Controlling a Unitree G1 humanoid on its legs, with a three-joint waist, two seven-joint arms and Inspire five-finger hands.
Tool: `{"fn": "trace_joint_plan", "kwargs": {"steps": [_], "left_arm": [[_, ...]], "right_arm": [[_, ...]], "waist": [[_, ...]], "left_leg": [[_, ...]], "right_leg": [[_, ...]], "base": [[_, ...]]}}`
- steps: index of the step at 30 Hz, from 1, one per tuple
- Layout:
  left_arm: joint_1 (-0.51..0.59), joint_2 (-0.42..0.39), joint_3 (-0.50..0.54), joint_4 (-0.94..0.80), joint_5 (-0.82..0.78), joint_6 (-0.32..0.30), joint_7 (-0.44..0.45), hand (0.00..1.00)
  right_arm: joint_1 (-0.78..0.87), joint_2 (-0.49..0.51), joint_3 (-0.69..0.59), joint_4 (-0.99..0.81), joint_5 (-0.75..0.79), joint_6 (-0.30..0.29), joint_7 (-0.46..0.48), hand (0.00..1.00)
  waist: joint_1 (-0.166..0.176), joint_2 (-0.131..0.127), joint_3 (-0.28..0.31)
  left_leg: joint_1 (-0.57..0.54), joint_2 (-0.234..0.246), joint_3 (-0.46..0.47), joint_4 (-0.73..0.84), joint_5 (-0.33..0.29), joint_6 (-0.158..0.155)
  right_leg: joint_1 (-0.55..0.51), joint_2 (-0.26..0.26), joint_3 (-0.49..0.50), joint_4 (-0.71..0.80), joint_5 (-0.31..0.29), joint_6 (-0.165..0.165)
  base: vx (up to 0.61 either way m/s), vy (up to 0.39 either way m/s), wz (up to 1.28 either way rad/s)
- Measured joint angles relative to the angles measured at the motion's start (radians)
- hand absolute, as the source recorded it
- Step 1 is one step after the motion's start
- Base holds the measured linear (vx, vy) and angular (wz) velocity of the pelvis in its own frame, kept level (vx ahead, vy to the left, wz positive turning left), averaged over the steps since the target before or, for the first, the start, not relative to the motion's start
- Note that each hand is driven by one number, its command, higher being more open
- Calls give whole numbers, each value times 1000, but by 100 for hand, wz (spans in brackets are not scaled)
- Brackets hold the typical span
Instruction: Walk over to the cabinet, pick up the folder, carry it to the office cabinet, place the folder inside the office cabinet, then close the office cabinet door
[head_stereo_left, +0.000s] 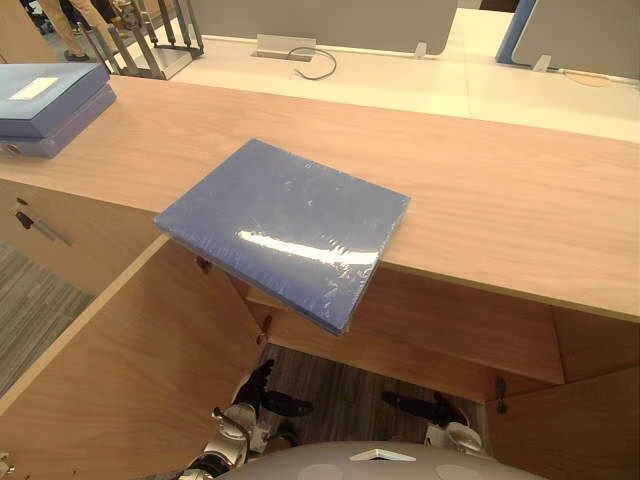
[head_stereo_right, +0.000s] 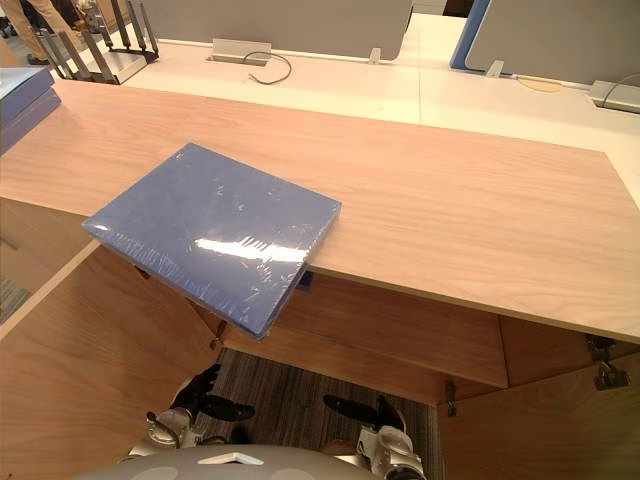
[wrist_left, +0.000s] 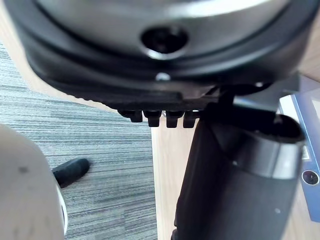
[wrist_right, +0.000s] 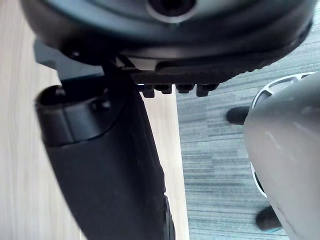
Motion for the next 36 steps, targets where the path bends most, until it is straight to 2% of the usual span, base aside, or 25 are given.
{"fn": "trace_joint_plan", "kwargs": {"steps": [7,15,21,23,26,28,31,34,36], "left_arm": [[9,-6,95,2,-60,-1,3,100],[34,-13,216,-4,-128,-2,-2,100],[42,-20,278,-15,-206,-2,-6,100],[51,-20,288,-41,-206,-1,4,100],[141,-29,237,-247,-187,3,33,100],[270,-32,171,-504,-159,2,30,100],[397,-40,116,-757,-113,0,6,100],[456,-43,99,-909,-110,-2,-11,100],[473,-49,99,-998,-109,-2,-10,100]], "right_arm": [[-6,1,-1,19,-21,-1,7,100],[-9,-1,0,28,-27,0,7,100],[-9,1,3,28,-27,0,8,100],[-7,3,3,28,-27,0,8,100],[-3,2,3,28,-26,0,2,100],[-4,-1,2,27,-26,0,-8,100],[-7,0,-2,27,-27,0,-12,100],[-17,11,-2,18,-50,-7,-11,100],[-30,12,-1,18,-62,-8,-11,100]], "waist": [[6,-9,-5],[45,-14,-1],[61,-18,5],[66,-23,12],[72,-32,16],[88,-30,27],[116,-24,45],[140,-16,49],[140,-14,50]], "left_leg": [[-17,-14,-95,0,12,-2],[-57,-39,-249,0,44,0],[-68,-54,-297,0,53,7],[-70,-59,-306,0,55,9],[-99,-72,-355,1,68,12],[-124,-83,-400,6,81,13],[-144,-89,-427,24,83,13],[-175,-93,-431,95,44,11],[-195,-95,-431,133,18,5]], "right_leg": [[44,-1,-99,-12,-11,-5],[84,-4,-227,6,-38,-22],[97,-10,-270,10,-46,-22],[97,-15,-276,18,-54,-11],[93,-18,-325,25,-64,-2],[95,-17,-365,28,-59,6],[97,-18,-355,32,-57,3],[105,-17,-347,42,-51,-7],[104,-15,-349,42,-51,-7]], "base": [[7,-26,39],[-23,-32,58],[-24,-5,27],[-7,1,14],[8,-26,49],[33,-39,61],[32,-15,45],[-4,9,12],[-42,3,3]]}}
